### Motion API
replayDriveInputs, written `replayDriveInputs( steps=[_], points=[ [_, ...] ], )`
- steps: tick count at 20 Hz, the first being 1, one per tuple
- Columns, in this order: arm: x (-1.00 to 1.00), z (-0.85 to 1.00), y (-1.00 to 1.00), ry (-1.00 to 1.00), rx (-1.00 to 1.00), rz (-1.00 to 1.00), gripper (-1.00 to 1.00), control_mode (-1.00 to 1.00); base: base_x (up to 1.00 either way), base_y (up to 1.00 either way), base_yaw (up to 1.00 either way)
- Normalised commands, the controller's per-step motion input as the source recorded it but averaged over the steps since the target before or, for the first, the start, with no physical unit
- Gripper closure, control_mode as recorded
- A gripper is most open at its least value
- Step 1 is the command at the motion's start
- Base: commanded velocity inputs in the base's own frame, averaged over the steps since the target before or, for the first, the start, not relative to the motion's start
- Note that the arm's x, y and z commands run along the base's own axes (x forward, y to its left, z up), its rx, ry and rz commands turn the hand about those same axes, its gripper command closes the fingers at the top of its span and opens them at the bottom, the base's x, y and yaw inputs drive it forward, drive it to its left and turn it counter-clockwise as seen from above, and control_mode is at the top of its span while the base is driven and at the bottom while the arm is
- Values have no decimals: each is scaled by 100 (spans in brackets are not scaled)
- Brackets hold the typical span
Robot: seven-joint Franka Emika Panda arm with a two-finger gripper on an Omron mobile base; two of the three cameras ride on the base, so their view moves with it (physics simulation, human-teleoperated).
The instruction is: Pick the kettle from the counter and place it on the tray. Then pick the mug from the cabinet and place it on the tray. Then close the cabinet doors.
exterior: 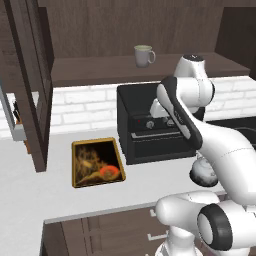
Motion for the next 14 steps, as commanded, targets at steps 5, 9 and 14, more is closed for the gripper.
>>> replayDriveInputs(
  steps=[5,9,14],
  points=[
    [-16,0,0,-2,0,0,-100,-100,0,0,0],
    [-33,-21,-22,-15,0,0,-100,-100,0,0,0],
    [-33,-36,-65,0,0,-5,-100,-100,0,0,0]
  ],
)
